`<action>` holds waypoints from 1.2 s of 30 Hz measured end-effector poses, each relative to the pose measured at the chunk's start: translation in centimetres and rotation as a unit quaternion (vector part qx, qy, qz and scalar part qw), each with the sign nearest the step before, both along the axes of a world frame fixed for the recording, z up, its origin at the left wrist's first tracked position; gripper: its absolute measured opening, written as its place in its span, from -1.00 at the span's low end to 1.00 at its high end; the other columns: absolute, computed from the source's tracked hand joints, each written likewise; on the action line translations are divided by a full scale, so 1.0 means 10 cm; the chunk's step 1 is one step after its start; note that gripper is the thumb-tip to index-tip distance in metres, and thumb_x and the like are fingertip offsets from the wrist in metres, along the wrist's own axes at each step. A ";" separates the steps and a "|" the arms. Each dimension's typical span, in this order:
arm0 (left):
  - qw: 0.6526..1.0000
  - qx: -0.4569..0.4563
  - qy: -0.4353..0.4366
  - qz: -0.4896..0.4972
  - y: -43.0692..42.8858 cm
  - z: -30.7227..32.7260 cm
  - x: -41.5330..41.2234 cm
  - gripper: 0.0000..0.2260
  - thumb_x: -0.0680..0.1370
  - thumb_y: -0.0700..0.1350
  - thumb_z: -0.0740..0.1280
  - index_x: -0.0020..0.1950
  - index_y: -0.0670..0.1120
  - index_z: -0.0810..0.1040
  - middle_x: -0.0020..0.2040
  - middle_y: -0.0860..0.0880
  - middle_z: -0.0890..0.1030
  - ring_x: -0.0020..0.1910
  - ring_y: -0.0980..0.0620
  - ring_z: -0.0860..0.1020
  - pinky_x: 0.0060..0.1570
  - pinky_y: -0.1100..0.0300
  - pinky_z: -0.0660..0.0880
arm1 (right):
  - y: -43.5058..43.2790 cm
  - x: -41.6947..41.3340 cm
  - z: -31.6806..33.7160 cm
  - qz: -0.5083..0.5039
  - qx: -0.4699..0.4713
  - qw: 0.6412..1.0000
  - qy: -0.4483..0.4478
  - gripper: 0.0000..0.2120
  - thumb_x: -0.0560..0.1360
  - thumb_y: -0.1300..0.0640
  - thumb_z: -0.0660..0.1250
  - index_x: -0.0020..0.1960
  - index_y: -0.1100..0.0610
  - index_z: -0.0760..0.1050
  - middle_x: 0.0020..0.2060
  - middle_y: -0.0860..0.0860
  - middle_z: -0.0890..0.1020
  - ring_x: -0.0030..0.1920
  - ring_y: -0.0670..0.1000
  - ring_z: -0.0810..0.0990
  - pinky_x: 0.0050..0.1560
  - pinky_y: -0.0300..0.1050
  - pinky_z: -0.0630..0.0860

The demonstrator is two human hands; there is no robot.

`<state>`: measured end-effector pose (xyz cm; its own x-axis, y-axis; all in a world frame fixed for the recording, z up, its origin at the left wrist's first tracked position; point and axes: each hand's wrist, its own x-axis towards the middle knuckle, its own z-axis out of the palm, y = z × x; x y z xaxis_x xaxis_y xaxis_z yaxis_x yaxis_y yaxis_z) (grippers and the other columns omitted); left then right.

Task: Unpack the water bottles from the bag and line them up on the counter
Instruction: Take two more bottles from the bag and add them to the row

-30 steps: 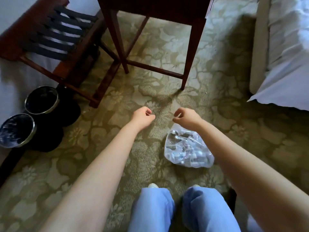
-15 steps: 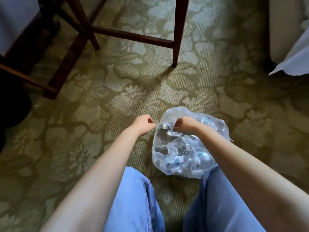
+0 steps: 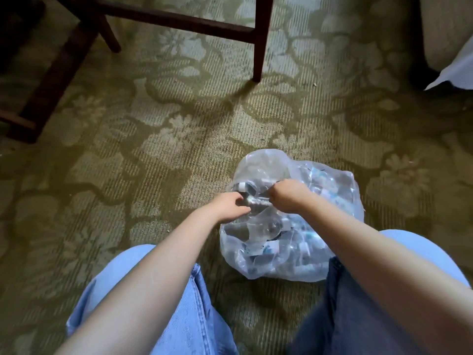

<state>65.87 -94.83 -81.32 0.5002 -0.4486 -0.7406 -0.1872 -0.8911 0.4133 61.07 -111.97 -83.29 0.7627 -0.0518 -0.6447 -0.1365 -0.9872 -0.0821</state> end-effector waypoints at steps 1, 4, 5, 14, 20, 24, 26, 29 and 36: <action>1.000 -0.011 0.009 -0.012 -0.06 0.00 -0.04 -0.53 0.57 0.03 0.26 0.43 -0.13 0.35 0.41 -0.13 0.41 0.37 -0.11 0.39 0.32 0.13 0.32 | -0.03 -0.02 -0.06 0.023 -0.020 1.000 0.005 -0.70 0.51 0.13 0.21 0.21 0.10 0.55 0.11 0.09 0.62 0.11 0.14 0.59 0.02 -0.09 0.54; 0.998 -0.031 0.029 -0.044 -0.19 0.02 -0.09 -0.62 0.58 -0.04 0.25 0.37 -0.13 0.43 0.38 -0.13 0.45 0.34 -0.10 0.42 0.28 0.16 0.33 | -0.05 -0.07 -0.19 0.082 -0.067 0.990 0.089 -0.45 0.41 -0.11 0.38 0.38 -0.11 0.39 0.28 -0.11 0.52 0.24 0.00 0.54 0.16 -0.13 0.45; 0.998 -0.033 0.029 -0.040 -0.19 0.02 -0.08 -0.65 0.57 -0.06 0.26 0.33 -0.14 0.47 0.33 -0.14 0.49 0.29 -0.10 0.46 0.25 0.16 0.36 | -0.04 -0.07 -0.20 0.092 -0.076 0.988 0.099 -0.42 0.38 -0.13 0.40 0.37 -0.12 0.39 0.29 -0.15 0.51 0.25 -0.03 0.53 0.20 -0.12 0.41; 0.989 -0.095 -0.013 0.110 0.07 0.13 0.21 -0.70 0.55 -0.08 0.32 0.26 -0.12 0.51 0.20 -0.07 0.57 0.12 -0.01 0.53 0.15 0.15 0.45 | 0.05 -0.06 0.21 0.106 0.038 0.993 -0.027 -0.33 0.31 -0.10 0.51 0.38 -0.06 0.41 0.15 -0.02 0.62 0.15 0.07 0.58 0.01 -0.13 0.49; 0.986 -0.126 -0.001 0.105 0.30 0.47 0.33 -0.60 0.47 -0.10 0.42 0.29 -0.06 0.48 0.16 -0.01 0.56 0.11 0.04 0.53 0.09 0.20 0.45 | 0.08 -0.06 0.72 0.056 0.153 0.967 -0.195 -0.39 0.27 -0.05 0.55 0.29 -0.01 0.50 0.08 -0.02 0.66 0.07 0.07 0.62 -0.08 -0.22 0.40; 0.986 -0.149 -0.019 0.066 0.38 0.69 0.30 -0.36 0.38 -0.08 0.50 0.41 0.00 0.36 0.34 0.05 0.45 0.29 0.07 0.43 0.30 0.09 0.38 | 0.07 0.03 1.01 -0.125 0.298 0.907 -0.269 -0.41 0.22 -0.06 0.59 0.21 -0.01 0.53 0.07 -0.11 0.64 0.06 -0.05 0.61 0.14 -0.08 0.53; 0.981 -0.181 -0.036 0.066 0.35 0.72 0.21 -0.29 0.32 -0.06 0.54 0.41 0.01 0.34 0.34 0.08 0.44 0.29 0.10 0.41 0.28 0.11 0.39 | 0.18 0.08 1.08 -0.205 0.358 0.860 -0.300 -0.42 0.20 -0.05 0.60 0.17 -0.01 0.52 -0.01 -0.13 0.63 -0.01 -0.11 0.62 0.04 -0.09 0.60; 0.952 -0.266 -0.037 0.149 0.29 0.73 0.12 -0.44 0.28 -0.12 0.57 0.21 0.05 0.43 0.08 0.16 0.55 0.04 0.24 0.52 -0.06 0.39 0.46 | 0.40 0.12 1.10 -0.251 0.371 0.826 -0.341 -0.43 0.21 -0.06 0.59 0.15 -0.02 0.49 -0.05 -0.15 0.60 -0.06 -0.16 0.60 -0.03 -0.18 0.59; 0.926 -0.298 -0.112 0.204 0.36 0.66 0.12 -0.34 0.22 -0.13 0.61 0.25 -0.01 0.42 0.05 0.05 0.60 0.00 0.11 0.59 -0.04 0.30 0.53 | 0.53 0.16 1.18 -0.233 0.430 0.828 -0.275 -0.40 0.35 -0.11 0.49 0.31 -0.02 0.37 0.00 -0.07 0.58 -0.02 -0.05 0.62 0.02 -0.08 0.59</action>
<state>67.08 -91.25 -74.75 0.8289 -0.4841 -0.2804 -0.0256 -0.5335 0.8454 62.71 -106.66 -71.44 0.9794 -0.1257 -0.1582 -0.1950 -0.3822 -0.9033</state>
